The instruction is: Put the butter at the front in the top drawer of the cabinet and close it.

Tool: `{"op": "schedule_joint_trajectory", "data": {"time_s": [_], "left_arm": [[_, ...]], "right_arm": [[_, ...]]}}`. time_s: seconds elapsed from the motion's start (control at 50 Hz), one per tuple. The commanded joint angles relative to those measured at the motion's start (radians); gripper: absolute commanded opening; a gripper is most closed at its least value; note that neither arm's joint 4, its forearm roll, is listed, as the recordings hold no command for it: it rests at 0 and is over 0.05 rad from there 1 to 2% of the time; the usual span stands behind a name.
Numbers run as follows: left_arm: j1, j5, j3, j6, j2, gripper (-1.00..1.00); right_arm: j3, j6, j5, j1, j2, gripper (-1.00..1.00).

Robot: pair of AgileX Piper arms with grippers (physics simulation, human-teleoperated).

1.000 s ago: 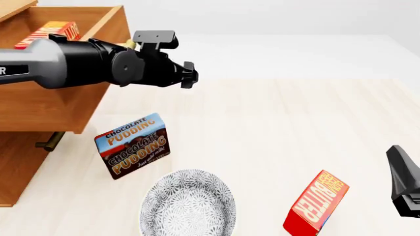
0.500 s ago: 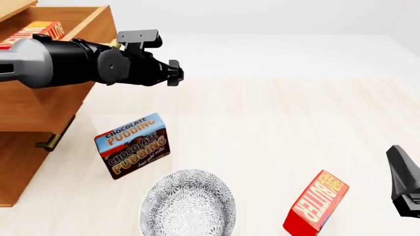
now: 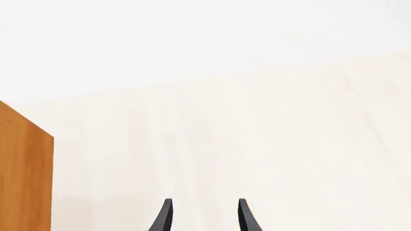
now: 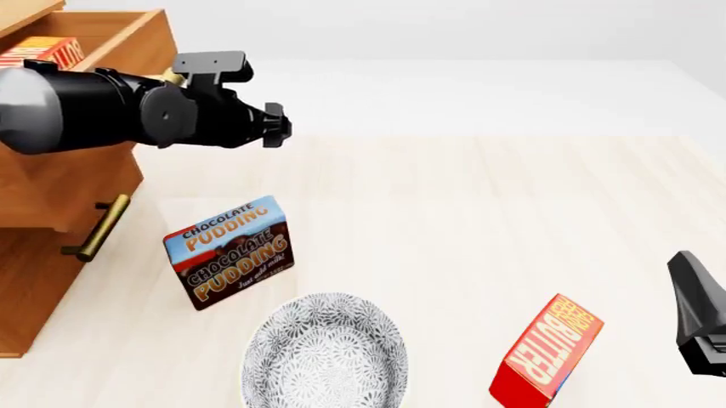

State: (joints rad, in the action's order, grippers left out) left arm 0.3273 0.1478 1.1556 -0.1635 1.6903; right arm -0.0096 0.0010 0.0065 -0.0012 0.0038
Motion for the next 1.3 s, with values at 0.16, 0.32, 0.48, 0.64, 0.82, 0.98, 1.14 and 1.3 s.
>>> {"op": "schedule_joint_trajectory", "data": {"time_s": [0.16,0.32,0.48,0.64,0.82,0.98,1.14,1.3], "left_arm": [[-0.064,-0.002,-0.036,0.015,-0.032,1.00],[-0.096,-0.005,-0.048,0.026,-0.032,1.00],[-0.130,-0.002,-0.059,0.031,-0.047,1.00],[-0.160,0.007,-0.073,0.035,-0.074,1.00],[-0.196,0.007,-0.086,0.044,-0.078,1.00],[-0.228,0.014,-0.089,0.051,-0.096,1.00],[-0.272,0.005,-0.104,0.061,-0.093,1.00],[-0.310,-0.007,-0.130,0.069,-0.101,1.00]], "right_arm": [[0.001,0.000,0.000,0.000,-0.001,1.00],[0.001,0.000,0.000,0.000,-0.001,1.00],[0.001,0.000,0.000,0.000,-0.001,1.00],[0.001,0.000,0.000,0.000,-0.001,1.00],[0.001,0.000,0.000,0.000,-0.001,1.00],[0.001,0.000,0.000,0.000,-0.001,1.00],[0.001,0.000,0.000,0.000,-0.001,1.00],[0.001,0.000,0.000,0.000,-0.001,1.00]]}}
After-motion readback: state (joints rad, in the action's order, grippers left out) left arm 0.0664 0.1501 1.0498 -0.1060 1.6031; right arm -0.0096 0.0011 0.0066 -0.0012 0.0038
